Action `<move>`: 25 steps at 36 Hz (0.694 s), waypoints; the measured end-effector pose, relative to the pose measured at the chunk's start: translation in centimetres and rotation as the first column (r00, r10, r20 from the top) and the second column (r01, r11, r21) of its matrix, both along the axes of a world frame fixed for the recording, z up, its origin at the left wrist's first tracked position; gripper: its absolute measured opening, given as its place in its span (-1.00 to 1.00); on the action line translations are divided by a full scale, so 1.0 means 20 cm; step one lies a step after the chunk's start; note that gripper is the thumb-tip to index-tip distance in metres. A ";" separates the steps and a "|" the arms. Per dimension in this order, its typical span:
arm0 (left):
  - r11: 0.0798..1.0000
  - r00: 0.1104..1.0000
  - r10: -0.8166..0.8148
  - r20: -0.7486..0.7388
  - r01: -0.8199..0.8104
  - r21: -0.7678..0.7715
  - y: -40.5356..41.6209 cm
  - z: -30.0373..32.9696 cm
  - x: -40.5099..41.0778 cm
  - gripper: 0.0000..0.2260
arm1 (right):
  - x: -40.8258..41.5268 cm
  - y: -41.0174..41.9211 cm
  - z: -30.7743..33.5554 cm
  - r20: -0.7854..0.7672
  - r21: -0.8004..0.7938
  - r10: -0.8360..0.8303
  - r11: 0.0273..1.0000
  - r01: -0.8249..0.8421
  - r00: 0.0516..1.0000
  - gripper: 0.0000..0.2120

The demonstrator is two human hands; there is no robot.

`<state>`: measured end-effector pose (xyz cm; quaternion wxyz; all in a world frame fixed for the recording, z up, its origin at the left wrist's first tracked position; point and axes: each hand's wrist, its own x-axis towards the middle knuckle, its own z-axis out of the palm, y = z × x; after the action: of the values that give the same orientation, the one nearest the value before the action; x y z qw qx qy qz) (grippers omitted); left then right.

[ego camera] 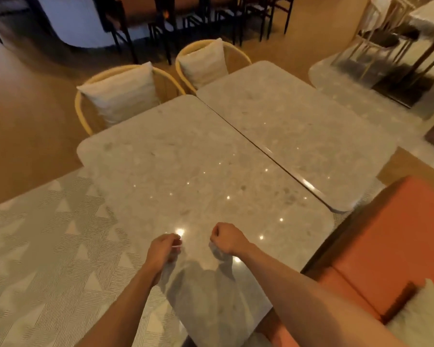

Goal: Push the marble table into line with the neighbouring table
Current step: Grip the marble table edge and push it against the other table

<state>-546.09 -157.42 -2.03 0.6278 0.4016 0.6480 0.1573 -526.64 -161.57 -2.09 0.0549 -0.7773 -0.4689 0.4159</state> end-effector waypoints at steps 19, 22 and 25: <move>0.961 0.964 0.266 -0.030 -0.267 -0.070 -0.45 -0.34 0.21 -0.82 | 0.26 -0.26 -0.15 0.106 -0.193 0.422 0.897 -0.398 0.900 -0.61; 0.935 0.936 0.348 -0.050 -0.350 -0.051 -0.54 -0.37 0.35 -0.82 | 0.41 -0.25 -0.20 0.077 -0.132 0.437 0.896 -0.425 0.896 -0.60; 0.897 0.897 0.432 -0.090 -0.438 -0.060 -0.67 -0.35 0.54 -0.83 | 0.57 -0.29 -0.22 0.004 -0.083 0.422 0.903 -0.421 0.906 -0.66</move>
<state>-535.37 -170.89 -9.11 0.5677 0.2271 0.7499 0.2527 -515.34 -167.40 -6.58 -0.0725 -0.6636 -0.6094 0.4279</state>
